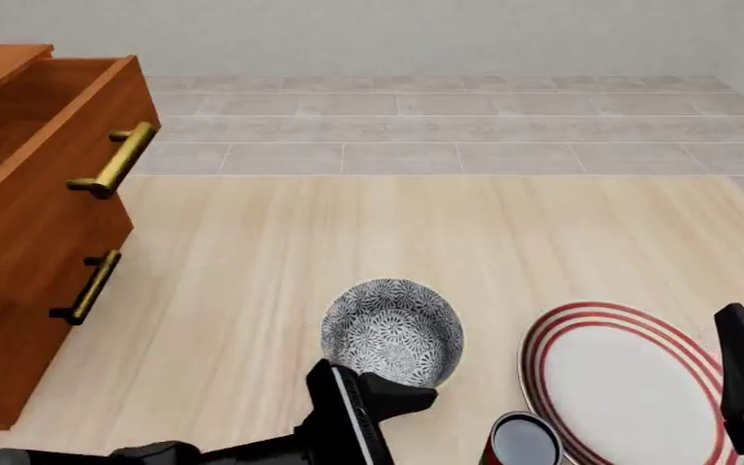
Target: Put the ketchup in the top drawer of the cabinet.
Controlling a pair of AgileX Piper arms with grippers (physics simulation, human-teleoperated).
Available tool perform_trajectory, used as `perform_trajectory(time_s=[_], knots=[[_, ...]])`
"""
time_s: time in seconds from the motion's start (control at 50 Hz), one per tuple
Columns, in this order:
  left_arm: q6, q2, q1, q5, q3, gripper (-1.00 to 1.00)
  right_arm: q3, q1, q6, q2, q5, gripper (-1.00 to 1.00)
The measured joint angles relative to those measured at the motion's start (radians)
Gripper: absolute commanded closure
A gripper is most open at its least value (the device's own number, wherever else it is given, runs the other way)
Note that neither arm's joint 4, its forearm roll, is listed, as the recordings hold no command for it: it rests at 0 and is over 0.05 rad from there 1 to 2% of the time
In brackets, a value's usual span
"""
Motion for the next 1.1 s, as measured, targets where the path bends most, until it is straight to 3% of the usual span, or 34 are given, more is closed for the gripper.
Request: perform_trajectory(time_s=[0.3, 1.1], knots=[[-0.009, 0.142, -0.054, -0.04, -0.046, -1.0, -0.012, -0.01, -0.007, 0.0, -0.002, -1.0], [0.01, 0.4, -0.004, -0.03, -0.189, -1.0, -0.008, -0.014, 0.001, 0.0, 0.001, -1.0]])
